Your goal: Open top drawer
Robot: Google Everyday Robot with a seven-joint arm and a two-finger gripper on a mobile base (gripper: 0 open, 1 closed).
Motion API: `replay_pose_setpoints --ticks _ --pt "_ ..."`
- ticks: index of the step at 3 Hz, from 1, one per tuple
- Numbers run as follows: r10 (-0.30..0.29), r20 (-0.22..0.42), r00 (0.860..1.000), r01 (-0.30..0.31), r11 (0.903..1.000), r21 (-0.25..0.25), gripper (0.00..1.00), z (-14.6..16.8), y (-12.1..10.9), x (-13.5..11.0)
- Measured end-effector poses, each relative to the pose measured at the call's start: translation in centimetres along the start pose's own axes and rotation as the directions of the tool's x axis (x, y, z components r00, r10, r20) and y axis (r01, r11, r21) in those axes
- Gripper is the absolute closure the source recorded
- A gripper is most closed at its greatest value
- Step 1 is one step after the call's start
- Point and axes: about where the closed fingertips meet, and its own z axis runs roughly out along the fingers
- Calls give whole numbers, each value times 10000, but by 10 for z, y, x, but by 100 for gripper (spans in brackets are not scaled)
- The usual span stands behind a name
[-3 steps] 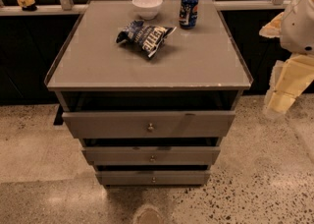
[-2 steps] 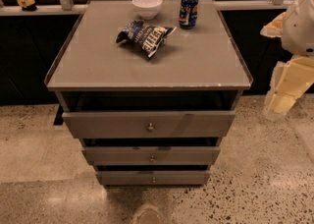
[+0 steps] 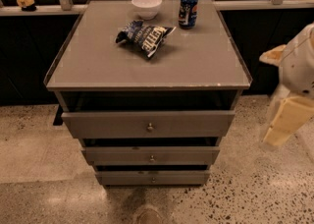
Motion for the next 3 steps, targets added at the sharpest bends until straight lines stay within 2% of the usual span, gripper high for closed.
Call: replay_pose_setpoints --ticks 2,3 --pt "204 -67 9998 -206 9992 -351 0 52 42 20" --pt "-54 -217 9998 40 9978 -663 0 82 59 26"
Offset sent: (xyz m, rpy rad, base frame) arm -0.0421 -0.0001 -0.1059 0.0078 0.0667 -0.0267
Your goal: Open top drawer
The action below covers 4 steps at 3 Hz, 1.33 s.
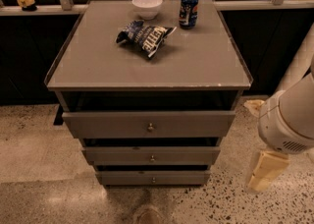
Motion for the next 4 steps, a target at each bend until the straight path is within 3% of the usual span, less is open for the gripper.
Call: replay_pose_setpoints --ticks 1,2,4 --pt "-255 -365 9990 244 9993 -294 0 35 9 3" --pt "-109 -699 9975 87 9995 -314 0 66 8 11" --pt "743 -1369 9878 -774 9969 -171 0 113 -14 28"
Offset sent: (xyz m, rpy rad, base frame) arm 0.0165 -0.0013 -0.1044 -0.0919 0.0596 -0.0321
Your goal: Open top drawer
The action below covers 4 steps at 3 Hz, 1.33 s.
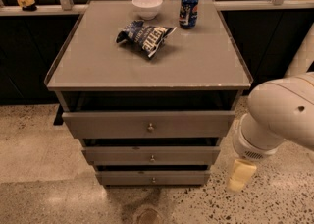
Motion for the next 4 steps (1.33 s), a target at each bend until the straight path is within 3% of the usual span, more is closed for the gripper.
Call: replay_pose_setpoints --ticks 1,2,3,4 --pt "134 499 9987 -156 9989 433 0 -2 -27 -14" --pt "-119 1556 9877 46 9989 472 0 -9 -50 -32" --pt "-899 2743 9574 898 9959 129 0 -17 -59 -53" --pt "-1383 3533 9253 1797 9798 -872 0 -6 -35 -49"
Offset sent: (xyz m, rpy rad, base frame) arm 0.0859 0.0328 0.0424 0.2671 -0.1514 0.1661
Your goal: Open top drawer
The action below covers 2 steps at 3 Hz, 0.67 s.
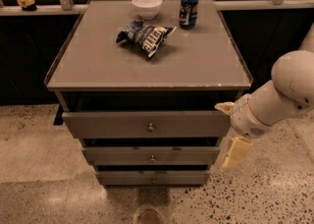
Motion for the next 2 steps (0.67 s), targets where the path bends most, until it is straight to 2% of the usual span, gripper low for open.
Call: replay_pose_setpoints --ticks 1,2 --pt "-1 0 10000 1 10000 0 0 0 0 0" --pt "-247 74 9997 246 9997 88 0 7 7 1"
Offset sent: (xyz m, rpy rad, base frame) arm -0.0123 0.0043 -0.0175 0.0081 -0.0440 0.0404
